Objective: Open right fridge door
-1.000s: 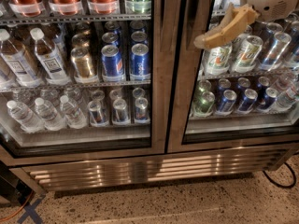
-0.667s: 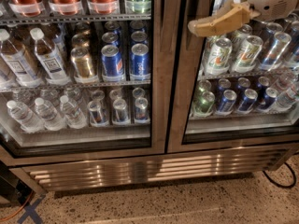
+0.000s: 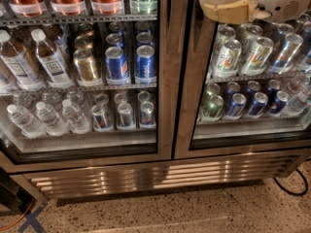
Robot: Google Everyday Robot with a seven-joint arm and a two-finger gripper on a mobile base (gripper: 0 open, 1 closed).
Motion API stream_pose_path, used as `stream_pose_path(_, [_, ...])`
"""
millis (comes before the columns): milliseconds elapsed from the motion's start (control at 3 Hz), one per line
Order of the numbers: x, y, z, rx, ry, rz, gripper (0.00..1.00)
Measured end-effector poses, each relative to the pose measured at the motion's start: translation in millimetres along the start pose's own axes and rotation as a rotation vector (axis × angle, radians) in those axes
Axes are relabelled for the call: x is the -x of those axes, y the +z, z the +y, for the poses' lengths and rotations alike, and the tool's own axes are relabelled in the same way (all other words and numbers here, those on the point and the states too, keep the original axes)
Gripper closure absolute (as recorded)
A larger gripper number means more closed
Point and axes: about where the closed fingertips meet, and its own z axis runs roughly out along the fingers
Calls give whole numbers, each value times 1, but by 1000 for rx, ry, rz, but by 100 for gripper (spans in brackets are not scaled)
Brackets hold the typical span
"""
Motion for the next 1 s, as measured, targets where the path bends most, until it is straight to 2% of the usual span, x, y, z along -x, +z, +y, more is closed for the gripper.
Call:
stream_pose_path(333, [0, 0, 0, 0, 0, 0, 100])
stream_pose_path(1000, [-5, -4, -6, 0, 0, 0, 100])
